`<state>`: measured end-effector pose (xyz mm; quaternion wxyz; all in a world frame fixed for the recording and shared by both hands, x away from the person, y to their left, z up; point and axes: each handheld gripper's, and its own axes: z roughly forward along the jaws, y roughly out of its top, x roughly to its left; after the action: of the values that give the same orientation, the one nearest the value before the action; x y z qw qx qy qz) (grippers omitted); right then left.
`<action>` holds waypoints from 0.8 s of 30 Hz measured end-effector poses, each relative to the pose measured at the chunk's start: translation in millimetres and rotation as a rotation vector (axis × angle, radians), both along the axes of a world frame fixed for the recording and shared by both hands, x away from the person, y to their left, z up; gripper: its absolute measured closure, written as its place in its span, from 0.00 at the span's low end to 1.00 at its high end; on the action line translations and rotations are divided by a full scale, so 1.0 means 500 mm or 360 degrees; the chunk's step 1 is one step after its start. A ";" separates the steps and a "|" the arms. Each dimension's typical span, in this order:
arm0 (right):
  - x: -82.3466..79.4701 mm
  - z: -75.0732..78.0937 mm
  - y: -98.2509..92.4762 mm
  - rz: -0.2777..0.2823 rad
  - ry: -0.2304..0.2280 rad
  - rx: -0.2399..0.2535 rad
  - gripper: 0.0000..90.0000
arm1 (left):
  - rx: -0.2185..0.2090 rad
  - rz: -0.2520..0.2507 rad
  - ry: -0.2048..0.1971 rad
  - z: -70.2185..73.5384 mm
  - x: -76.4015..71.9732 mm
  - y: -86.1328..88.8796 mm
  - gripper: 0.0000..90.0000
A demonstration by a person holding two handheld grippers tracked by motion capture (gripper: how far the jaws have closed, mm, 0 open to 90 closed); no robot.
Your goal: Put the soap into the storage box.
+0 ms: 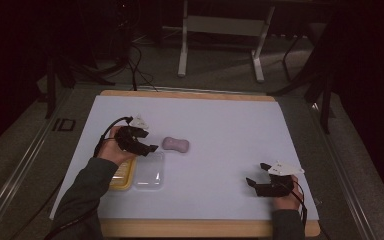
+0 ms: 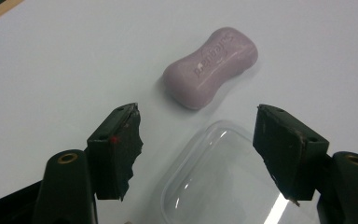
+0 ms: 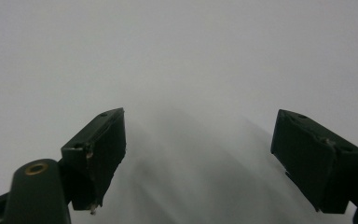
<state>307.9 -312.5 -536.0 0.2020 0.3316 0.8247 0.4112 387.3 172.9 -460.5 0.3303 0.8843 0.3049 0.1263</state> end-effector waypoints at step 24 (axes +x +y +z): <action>0.000 0.000 0.001 0.0006 0.0001 -0.0004 0.20 | 0.0120 -0.0085 0.0001 -0.019 0.037 -0.050 0.30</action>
<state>308.0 -311.9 -536.2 0.2014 0.3300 0.8260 0.4102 405.6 147.7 -470.0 0.2999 0.9040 0.2764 0.1285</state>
